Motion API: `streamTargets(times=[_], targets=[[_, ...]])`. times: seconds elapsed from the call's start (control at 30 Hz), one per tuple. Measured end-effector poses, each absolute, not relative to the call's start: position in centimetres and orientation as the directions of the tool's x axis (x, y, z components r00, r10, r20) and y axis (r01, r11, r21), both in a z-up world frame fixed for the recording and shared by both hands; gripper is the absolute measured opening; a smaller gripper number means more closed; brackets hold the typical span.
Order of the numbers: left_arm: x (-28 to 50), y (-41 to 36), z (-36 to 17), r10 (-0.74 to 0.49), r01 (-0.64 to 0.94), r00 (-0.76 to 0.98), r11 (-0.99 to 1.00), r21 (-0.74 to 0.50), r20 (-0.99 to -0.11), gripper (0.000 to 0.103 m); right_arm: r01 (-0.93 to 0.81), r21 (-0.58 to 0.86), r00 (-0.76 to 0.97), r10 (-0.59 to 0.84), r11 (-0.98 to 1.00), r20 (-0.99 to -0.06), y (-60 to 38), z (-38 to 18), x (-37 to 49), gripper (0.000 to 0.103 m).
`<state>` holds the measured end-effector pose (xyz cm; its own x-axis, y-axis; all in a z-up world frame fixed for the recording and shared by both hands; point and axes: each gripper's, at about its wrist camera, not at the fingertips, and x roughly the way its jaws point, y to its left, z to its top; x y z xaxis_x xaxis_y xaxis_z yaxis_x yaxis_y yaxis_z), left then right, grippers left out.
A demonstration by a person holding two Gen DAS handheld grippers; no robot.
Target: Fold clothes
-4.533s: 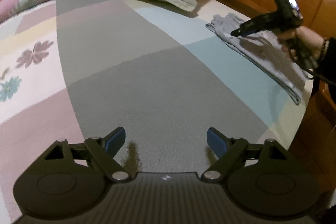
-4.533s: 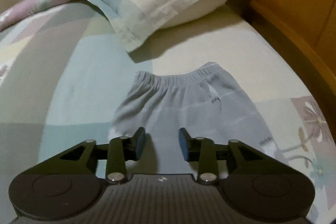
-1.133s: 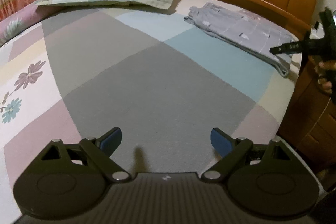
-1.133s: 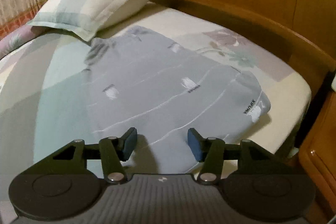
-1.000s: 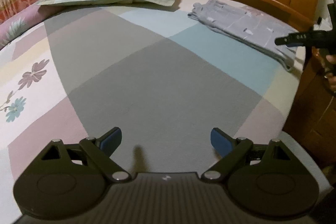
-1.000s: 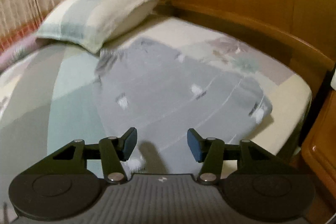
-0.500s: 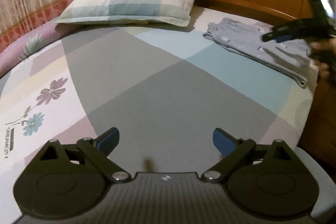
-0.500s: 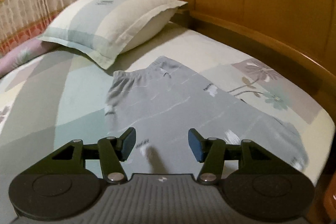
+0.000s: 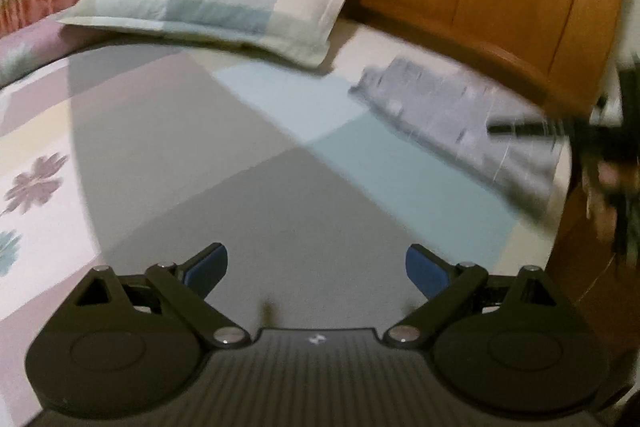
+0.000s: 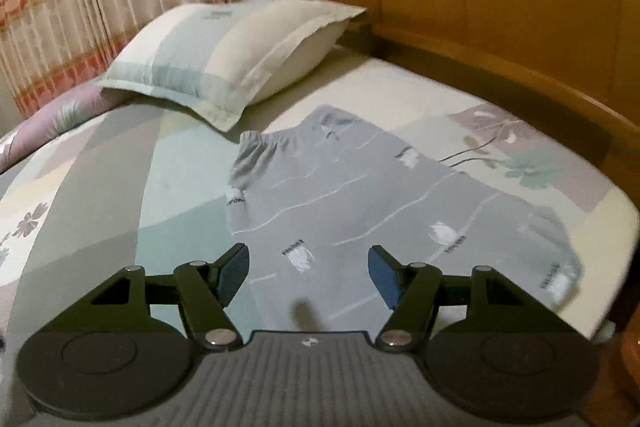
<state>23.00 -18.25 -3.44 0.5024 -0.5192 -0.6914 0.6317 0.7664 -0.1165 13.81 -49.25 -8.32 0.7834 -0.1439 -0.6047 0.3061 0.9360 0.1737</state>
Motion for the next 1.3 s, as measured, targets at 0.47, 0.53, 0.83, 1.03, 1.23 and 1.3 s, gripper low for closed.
streamTargets(times=[0.47, 0.53, 0.83, 1.03, 1.23, 1.3], targets=[[19.7, -24.7, -2.8, -0.529, 0.730, 0.486, 0.684, -0.011, -0.696, 0.096, 0.396, 0.207, 0.710, -0.155, 0.894, -0.687, -49.6, -9.2, 10.9, 0.082], [19.4, -24.5, -2.4, -0.533, 0.724, 0.492, 0.690, -0.016, -0.688, 0.096, 0.397, 0.208, 0.712, -0.157, 0.894, -0.684, -49.2, -8.8, 10.4, 0.084], [17.7, -24.0, -1.0, -0.542, 0.705, 0.530, 0.709, -0.016, -0.652, 0.096, 0.400, 0.189, 0.713, -0.175, 0.897, -0.679, -47.0, -6.8, 7.6, 0.091], [16.4, -23.7, -0.7, -0.544, 0.704, 0.534, 0.710, -0.017, -0.648, 0.096, 0.437, 0.186, 0.694, -0.198, 0.880, -0.693, -45.8, -5.9, 5.6, 0.097], [15.4, -23.4, -0.3, -0.546, 0.700, 0.538, 0.714, -0.021, -0.642, 0.096, 0.432, 0.183, 0.686, -0.190, 0.883, -0.702, -43.6, -4.7, 4.1, 0.103], [15.1, -23.4, -0.2, -0.543, 0.699, 0.543, 0.715, -0.014, -0.640, 0.096, 0.427, 0.177, 0.681, -0.186, 0.887, -0.708, -42.8, -4.1, 3.6, 0.103]])
